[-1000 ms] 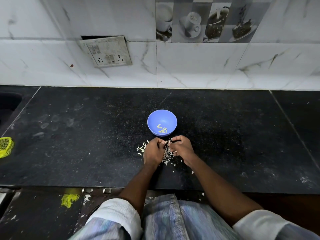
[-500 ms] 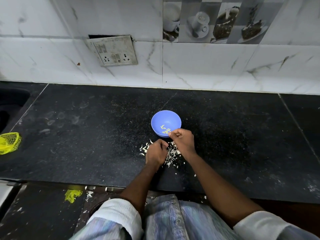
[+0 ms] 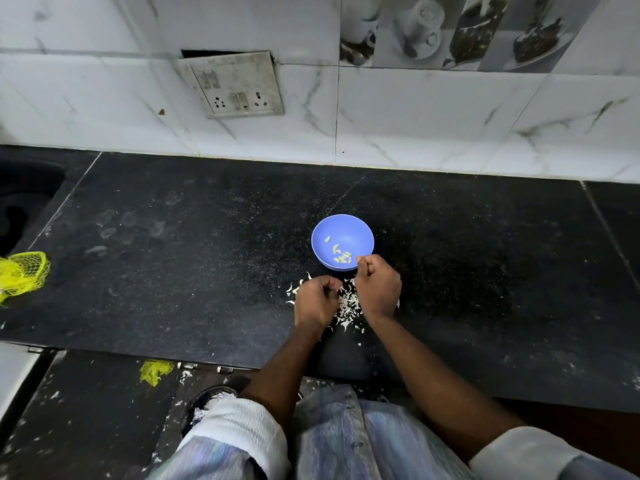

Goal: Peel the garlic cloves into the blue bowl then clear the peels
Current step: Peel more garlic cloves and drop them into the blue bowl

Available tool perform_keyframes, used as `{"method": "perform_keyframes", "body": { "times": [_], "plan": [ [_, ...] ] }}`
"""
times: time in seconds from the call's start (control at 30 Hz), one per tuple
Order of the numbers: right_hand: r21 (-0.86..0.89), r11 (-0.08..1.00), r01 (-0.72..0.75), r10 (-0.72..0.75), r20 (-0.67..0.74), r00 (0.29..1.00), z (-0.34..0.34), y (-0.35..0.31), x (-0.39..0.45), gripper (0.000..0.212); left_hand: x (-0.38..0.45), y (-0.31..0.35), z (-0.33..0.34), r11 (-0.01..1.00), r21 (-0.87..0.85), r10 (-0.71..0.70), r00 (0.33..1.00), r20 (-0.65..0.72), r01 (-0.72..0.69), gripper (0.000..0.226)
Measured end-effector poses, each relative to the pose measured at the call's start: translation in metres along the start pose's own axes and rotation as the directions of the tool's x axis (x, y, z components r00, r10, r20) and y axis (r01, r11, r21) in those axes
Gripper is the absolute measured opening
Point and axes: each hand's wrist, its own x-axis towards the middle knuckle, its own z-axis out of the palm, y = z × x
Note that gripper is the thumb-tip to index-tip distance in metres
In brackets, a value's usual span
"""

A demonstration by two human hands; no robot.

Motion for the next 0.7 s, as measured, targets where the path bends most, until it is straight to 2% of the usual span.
{"method": "perform_keyframes", "body": {
  "times": [0.07, 0.2, 0.37, 0.53, 0.63, 0.7],
  "plan": [
    [-0.022, 0.999, 0.047, -0.045, 0.082, 0.996, 0.006, 0.009, -0.012, 0.009, 0.003, -0.007, -0.004, 1.0, -0.023, -0.021, 0.998, -0.062, 0.02, 0.034],
    [-0.105, 0.986, 0.132, -0.098, 0.284, 0.954, 0.023, 0.019, -0.032, 0.025, 0.0, -0.022, -0.017, 0.991, -0.131, -0.008, 0.989, -0.145, -0.011, 0.062],
    [-0.073, 0.991, 0.109, -0.07, 0.412, 0.908, 0.048, 0.004, -0.037, 0.026, -0.002, -0.05, -0.036, 0.994, -0.112, -0.044, 0.971, -0.233, 0.018, 0.048],
    [-0.07, 0.991, 0.116, -0.068, 0.481, 0.874, 0.069, -0.012, -0.044, 0.032, 0.002, -0.066, -0.054, 0.991, -0.129, -0.061, 0.971, -0.231, 0.032, 0.061],
    [-0.106, 0.984, 0.146, -0.074, 0.5, 0.863, 0.077, -0.017, -0.046, 0.032, 0.007, -0.07, -0.061, 0.997, -0.079, -0.034, 0.969, -0.244, 0.015, 0.045],
    [-0.138, 0.976, 0.168, -0.074, 0.517, 0.853, 0.082, -0.019, -0.047, 0.033, 0.011, -0.074, -0.065, 0.998, -0.063, -0.028, 0.973, -0.227, 0.014, 0.043]
  ]
}}
